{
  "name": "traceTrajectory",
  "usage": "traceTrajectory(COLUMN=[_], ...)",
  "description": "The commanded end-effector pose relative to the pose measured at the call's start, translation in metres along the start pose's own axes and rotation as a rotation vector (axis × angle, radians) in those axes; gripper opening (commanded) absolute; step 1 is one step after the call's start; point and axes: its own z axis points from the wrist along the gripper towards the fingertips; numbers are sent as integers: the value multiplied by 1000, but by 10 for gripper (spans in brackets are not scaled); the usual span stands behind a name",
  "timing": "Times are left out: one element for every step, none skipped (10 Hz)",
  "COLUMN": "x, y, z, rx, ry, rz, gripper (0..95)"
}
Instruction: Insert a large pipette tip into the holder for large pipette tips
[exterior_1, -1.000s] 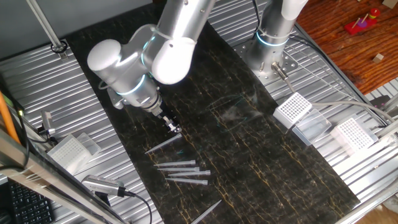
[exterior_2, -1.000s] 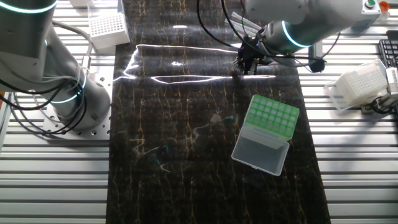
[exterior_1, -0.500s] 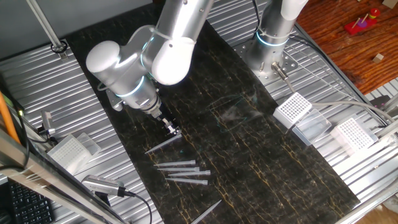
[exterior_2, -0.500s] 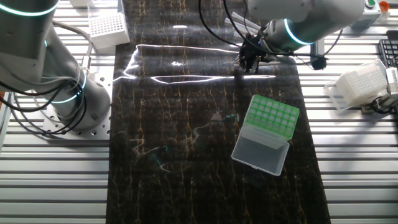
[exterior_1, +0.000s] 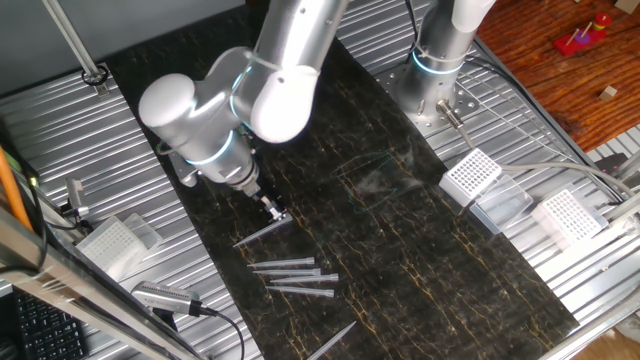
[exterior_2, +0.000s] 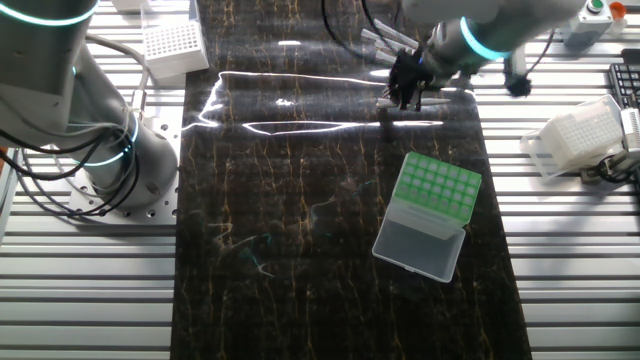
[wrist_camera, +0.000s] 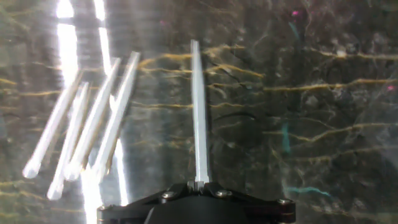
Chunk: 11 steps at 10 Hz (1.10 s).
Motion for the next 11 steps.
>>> traceTrajectory(x=[-7,-7,-7,-7,-7,-7,-7,-7,-7,-7,-7], y=[6,7,7,7,7,6,6,4,3,2,2], z=[-8,-8,-8,-8,-8,-7,-4,0,4,7,9], rx=[33,45,44,37,36,36,35,35,32,28,19], ry=[-35,-69,-88,-92,-92,-93,-94,-100,-107,-109,-110], rz=[-61,-96,-125,-134,-136,-134,-132,-135,-129,-118,-101], gripper=[0,0,0,0,0,0,190,190,190,190,190])
